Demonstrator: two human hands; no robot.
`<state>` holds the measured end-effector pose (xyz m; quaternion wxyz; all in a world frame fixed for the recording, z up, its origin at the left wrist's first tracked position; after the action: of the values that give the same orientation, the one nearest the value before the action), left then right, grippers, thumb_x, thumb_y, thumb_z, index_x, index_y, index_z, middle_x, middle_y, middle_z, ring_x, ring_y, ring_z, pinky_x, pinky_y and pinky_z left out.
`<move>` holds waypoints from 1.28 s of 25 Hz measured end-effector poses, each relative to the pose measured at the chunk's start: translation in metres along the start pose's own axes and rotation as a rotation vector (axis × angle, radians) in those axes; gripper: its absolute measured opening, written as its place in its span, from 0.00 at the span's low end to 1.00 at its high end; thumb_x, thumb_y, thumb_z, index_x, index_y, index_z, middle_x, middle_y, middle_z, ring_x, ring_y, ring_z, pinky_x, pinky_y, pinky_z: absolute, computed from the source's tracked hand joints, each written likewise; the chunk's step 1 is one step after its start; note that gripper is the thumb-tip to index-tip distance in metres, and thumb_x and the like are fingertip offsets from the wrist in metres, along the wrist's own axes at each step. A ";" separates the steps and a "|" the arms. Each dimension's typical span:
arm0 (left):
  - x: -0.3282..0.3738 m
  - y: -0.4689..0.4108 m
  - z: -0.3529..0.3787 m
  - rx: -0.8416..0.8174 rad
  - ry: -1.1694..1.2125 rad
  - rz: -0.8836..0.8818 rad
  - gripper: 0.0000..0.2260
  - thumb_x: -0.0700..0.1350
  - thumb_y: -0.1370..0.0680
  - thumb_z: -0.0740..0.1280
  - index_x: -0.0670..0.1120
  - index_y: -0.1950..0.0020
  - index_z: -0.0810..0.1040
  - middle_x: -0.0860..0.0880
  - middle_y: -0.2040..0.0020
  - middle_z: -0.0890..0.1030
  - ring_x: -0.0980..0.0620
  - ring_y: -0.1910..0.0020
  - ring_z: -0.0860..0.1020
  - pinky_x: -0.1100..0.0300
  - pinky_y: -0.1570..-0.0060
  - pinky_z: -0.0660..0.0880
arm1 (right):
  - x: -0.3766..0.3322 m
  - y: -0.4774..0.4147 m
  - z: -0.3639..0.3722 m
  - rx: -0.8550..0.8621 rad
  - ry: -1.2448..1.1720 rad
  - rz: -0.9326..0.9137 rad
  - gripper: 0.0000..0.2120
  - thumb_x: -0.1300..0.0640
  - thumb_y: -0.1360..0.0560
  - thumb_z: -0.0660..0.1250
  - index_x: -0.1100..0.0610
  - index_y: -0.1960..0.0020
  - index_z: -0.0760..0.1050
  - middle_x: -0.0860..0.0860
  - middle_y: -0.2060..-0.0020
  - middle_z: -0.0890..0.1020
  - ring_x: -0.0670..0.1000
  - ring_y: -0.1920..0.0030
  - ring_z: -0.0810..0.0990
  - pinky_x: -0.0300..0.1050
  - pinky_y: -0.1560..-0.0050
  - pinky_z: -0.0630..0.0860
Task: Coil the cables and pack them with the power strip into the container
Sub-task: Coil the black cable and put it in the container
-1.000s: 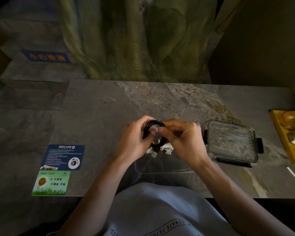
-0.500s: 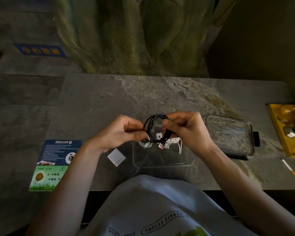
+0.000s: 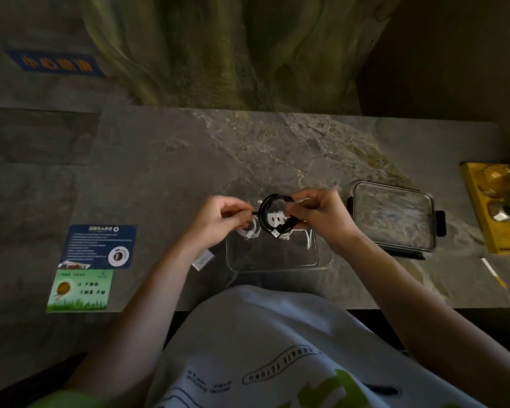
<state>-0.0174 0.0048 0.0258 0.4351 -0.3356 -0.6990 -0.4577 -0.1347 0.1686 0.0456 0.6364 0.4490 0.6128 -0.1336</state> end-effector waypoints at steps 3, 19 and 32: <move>-0.032 0.000 0.019 0.033 0.112 -0.094 0.07 0.33 0.23 0.66 0.44 0.51 0.81 0.43 0.56 0.83 0.55 0.62 0.81 0.66 0.60 0.79 | 0.045 -0.003 0.004 0.023 -0.045 0.185 0.08 0.69 0.26 0.70 0.57 0.59 0.78 0.54 0.67 0.82 0.48 0.70 0.82 0.42 0.68 0.82; -0.083 -0.007 0.070 -0.149 -0.796 -0.118 0.15 0.48 0.21 0.62 0.43 0.37 0.71 0.41 0.44 0.80 0.41 0.46 0.79 0.49 0.50 0.77 | 0.148 -0.025 0.044 0.013 0.297 0.445 0.14 0.67 0.29 0.67 0.58 0.45 0.81 0.57 0.55 0.84 0.57 0.53 0.84 0.48 0.55 0.83; -0.089 -0.022 0.089 -0.369 -1.368 -0.115 0.19 0.36 0.24 0.64 0.42 0.33 0.68 0.43 0.40 0.79 0.43 0.44 0.80 0.51 0.51 0.77 | 0.164 -0.036 0.053 -0.145 0.670 0.481 0.14 0.61 0.30 0.69 0.61 0.45 0.81 0.60 0.48 0.84 0.59 0.45 0.82 0.49 0.47 0.80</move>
<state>-0.0277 0.0735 -0.0815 -0.1901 -0.5784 -0.7431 -0.2776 -0.0900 0.1719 -0.1251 0.4450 0.5519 0.6715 0.2155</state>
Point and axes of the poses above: each hand's wrist, its own y-axis away from the middle knuckle, its own z-axis out of the palm, x = y × z, the point moved 8 cm from there along -y, towards the middle knuckle
